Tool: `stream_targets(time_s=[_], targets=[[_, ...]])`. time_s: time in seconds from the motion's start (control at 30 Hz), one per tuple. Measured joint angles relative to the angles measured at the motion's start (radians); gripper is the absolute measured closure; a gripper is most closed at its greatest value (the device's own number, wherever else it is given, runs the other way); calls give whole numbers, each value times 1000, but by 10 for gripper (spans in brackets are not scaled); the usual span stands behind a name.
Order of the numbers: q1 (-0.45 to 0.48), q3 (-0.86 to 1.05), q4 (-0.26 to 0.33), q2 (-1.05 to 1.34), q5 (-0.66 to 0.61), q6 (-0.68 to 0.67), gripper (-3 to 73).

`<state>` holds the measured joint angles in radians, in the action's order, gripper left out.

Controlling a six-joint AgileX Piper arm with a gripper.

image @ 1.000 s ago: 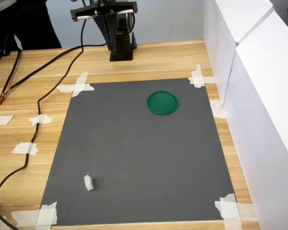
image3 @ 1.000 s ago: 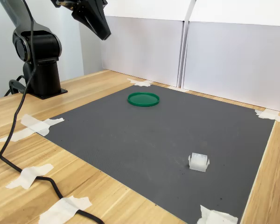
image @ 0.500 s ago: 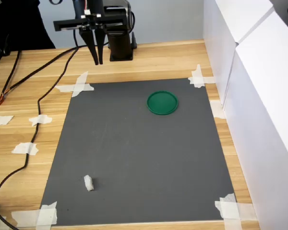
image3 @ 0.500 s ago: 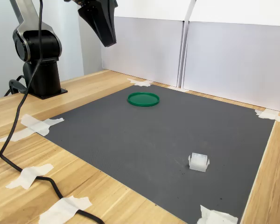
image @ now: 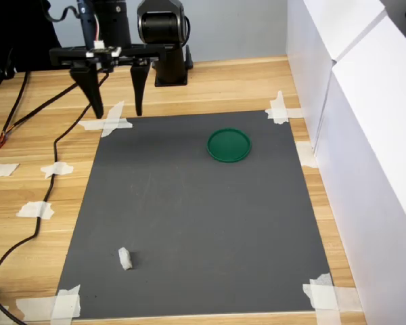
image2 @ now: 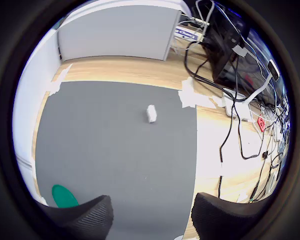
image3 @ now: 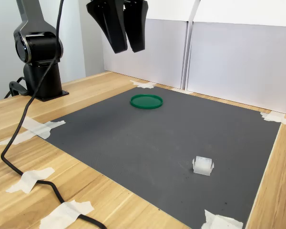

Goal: Grasp a white terminal and put it on the green lid.

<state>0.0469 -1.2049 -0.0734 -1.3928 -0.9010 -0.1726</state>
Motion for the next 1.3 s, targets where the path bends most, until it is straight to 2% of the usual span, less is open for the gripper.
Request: stream_targets(time_s=[0.47, 0.63, 0.93, 1.3], targets=[[4, -351, 5, -321, -144, -34, -19], [50, -461, 38, -433, -183, -77, -19], [87, -609, 46, -600, -211, -162, -10], [87, -685, 159, -738, -219, -252, -8]])
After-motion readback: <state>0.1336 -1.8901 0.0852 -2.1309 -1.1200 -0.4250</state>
